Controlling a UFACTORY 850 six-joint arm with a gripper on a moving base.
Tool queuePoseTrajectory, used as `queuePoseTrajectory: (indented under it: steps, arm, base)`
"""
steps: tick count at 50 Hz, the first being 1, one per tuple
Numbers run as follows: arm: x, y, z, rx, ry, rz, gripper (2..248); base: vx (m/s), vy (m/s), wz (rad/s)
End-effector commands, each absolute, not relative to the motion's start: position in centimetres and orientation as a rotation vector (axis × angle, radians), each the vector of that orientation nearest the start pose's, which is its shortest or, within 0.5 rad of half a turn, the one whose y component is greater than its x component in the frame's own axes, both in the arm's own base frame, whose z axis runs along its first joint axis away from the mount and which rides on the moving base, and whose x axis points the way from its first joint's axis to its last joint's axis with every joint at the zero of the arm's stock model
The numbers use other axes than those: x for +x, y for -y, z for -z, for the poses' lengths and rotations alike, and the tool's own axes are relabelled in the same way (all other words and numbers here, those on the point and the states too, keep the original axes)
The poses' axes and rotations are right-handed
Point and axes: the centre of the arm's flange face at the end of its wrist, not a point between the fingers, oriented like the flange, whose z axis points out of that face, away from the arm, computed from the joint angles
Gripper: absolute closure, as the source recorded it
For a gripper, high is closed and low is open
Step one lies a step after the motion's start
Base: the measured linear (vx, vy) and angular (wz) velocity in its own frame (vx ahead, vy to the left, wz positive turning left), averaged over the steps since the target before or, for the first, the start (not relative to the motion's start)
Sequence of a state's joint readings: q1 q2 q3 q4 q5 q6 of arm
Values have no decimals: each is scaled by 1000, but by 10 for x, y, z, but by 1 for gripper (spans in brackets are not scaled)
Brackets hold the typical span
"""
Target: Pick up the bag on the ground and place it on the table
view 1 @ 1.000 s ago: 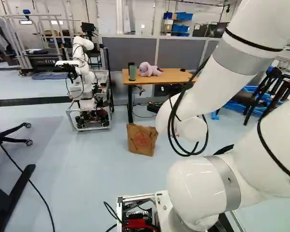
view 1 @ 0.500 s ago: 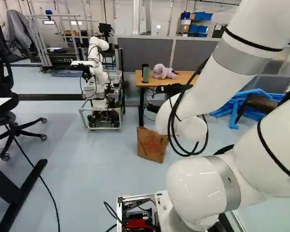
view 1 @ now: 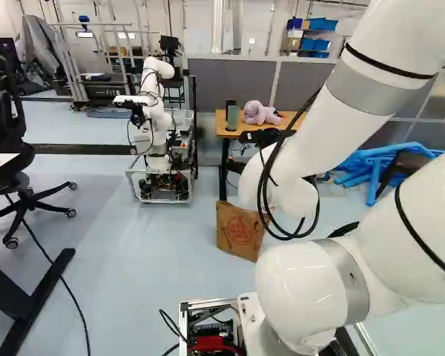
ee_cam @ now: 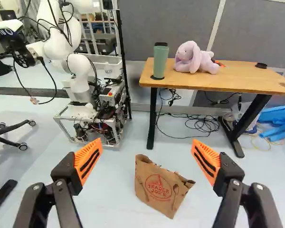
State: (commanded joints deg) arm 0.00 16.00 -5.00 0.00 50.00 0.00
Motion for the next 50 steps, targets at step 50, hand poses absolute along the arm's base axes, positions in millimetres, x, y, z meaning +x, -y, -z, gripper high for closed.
queuePoseTrajectory:
  steps: [50]
  arm:
    - [270, 0, -366, -2558, 0, 1824, 3]
  base:
    - [101, 3, 1]
